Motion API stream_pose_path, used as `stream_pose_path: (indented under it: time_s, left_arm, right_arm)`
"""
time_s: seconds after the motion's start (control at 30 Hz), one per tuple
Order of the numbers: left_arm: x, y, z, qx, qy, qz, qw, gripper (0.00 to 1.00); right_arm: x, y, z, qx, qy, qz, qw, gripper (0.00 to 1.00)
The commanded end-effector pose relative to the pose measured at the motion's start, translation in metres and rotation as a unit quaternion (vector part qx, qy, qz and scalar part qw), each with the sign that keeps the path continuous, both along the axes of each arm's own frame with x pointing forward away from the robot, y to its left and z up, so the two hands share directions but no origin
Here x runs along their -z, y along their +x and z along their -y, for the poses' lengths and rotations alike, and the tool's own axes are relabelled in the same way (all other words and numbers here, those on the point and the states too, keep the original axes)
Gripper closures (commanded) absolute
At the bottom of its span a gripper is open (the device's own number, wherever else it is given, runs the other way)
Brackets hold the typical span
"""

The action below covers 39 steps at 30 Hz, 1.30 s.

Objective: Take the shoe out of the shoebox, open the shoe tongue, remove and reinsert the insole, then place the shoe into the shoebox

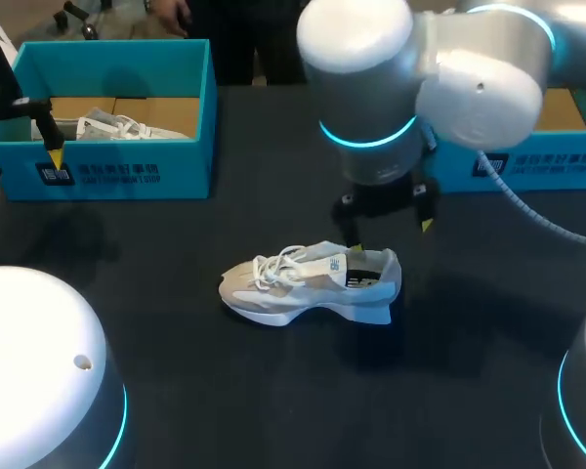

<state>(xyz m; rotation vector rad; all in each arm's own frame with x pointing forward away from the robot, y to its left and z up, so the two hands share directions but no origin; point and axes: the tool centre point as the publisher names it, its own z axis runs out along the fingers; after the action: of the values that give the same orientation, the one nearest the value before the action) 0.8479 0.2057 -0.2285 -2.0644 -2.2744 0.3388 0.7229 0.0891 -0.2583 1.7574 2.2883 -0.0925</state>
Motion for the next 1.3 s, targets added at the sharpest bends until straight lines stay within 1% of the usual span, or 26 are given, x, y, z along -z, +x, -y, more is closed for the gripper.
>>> stream_pose_path:
  time_s: [0.03,0.17,0.37,0.5,0.67,0.77,0.97,1.1,1.17,1.2,1.3]
  left_arm:
    - [0.0,0.0,0.0,0.0,0.001,0.0,1.0,0.0]
    - [0.0,0.0,0.0,0.0,0.001,0.0,1.0,0.0]
    - [0.0,0.0,0.0,0.0,0.001,0.0,1.0,0.0]
    - [0.0,0.0,0.0,0.0,0.001,0.0,1.0,0.0]
    - [0.0,0.0,0.0,0.0,0.001,0.0,1.0,0.0]
    - [0.0,0.0,0.0,0.0,0.001,0.0,1.0,0.0]
    - [0.0,0.0,0.0,0.0,0.001,0.0,1.0,0.0]
    - [0.0,0.0,0.0,0.0,0.001,0.0,1.0,0.0]
    - [0.0,0.0,0.0,0.0,0.001,0.0,1.0,0.0]
    - [0.0,0.0,0.0,0.0,0.001,0.0,1.0,0.0]
    - [0.0,0.0,0.0,0.0,0.001,0.0,1.0,0.0]
  right_arm:
    - [-0.018,-0.01,0.023,-0.059,0.057,0.0,0.997,0.0]
    - [-0.028,-0.016,0.035,-0.121,0.079,-0.011,0.989,0.0]
    - [-0.041,-0.025,0.055,-0.185,0.093,-0.02,0.978,0.0]
    - [-0.05,-0.028,0.071,-0.233,0.106,-0.028,0.966,0.0]
    - [-0.057,-0.028,0.094,-0.287,0.113,-0.039,0.951,0.0]
    - [-0.061,-0.027,0.107,-0.321,0.114,-0.044,0.939,0.0]
    - [-0.064,-0.027,0.129,-0.409,0.106,-0.069,0.904,0.0]
    - [-0.063,-0.025,0.141,-0.44,0.091,-0.087,0.889,0.0]
    - [-0.062,-0.025,0.147,-0.444,0.078,-0.092,0.888,0.0]
    - [-0.06,-0.024,0.151,-0.439,0.062,-0.101,0.891,0.0]
    - [-0.06,-0.024,0.151,-0.439,0.062,-0.101,0.891,0.0]
